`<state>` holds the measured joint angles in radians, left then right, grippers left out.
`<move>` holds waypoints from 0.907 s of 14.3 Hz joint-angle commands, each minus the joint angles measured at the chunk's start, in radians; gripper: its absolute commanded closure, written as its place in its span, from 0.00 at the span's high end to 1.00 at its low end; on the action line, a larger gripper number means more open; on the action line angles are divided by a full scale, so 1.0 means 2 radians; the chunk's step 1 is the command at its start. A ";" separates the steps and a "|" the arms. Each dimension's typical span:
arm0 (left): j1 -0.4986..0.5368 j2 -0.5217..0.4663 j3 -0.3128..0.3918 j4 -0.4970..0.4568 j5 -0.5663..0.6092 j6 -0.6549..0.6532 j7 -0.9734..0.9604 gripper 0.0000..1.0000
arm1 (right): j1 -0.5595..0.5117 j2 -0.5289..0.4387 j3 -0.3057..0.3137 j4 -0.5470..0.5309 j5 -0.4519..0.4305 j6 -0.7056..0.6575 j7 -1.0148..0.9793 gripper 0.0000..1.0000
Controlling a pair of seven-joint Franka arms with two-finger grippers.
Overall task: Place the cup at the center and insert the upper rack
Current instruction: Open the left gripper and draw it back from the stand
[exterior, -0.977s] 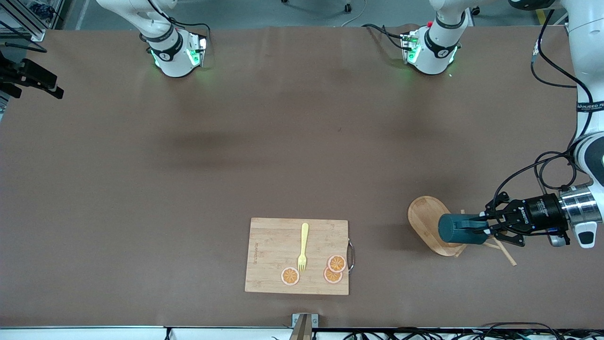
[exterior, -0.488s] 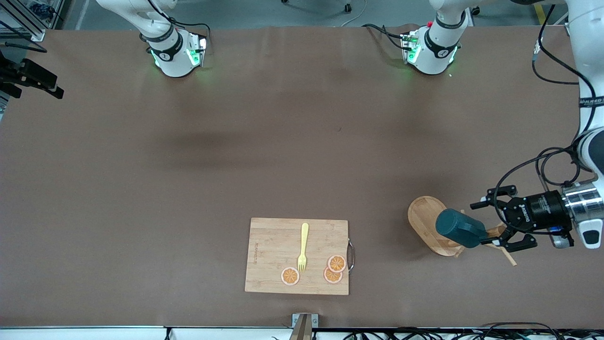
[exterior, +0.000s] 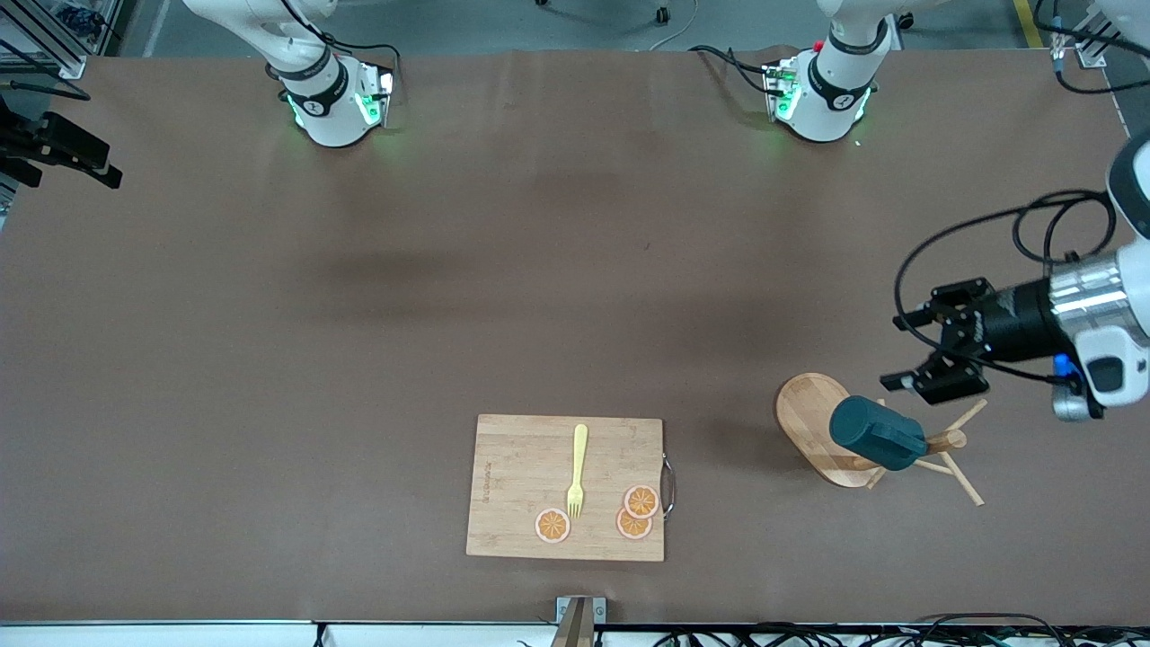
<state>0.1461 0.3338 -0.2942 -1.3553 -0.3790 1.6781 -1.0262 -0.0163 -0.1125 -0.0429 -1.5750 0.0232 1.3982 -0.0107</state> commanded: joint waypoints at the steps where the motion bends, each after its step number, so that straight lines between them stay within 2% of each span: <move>1: 0.003 -0.026 -0.036 -0.010 0.077 -0.022 0.005 1.00 | -0.003 -0.015 0.002 -0.016 0.000 0.006 -0.005 1.00; 4: 0.004 -0.058 -0.076 -0.013 0.179 -0.063 0.047 1.00 | -0.002 -0.015 0.002 -0.015 0.000 0.006 -0.005 1.00; 8: 0.005 -0.088 -0.080 -0.016 0.243 -0.106 0.214 1.00 | -0.002 -0.015 0.002 -0.015 -0.001 0.005 -0.008 1.00; 11: 0.004 -0.111 -0.063 -0.029 0.254 -0.110 0.297 1.00 | -0.003 -0.014 0.001 -0.015 -0.005 0.003 -0.051 1.00; 13: -0.016 -0.145 -0.022 -0.063 0.249 -0.093 0.320 1.00 | -0.003 -0.015 0.001 -0.016 -0.005 0.000 -0.052 1.00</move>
<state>0.1433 0.1313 -0.4029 -1.3898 0.1126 1.4617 -0.4468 -0.0163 -0.1126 -0.0434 -1.5758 0.0228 1.3965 -0.0905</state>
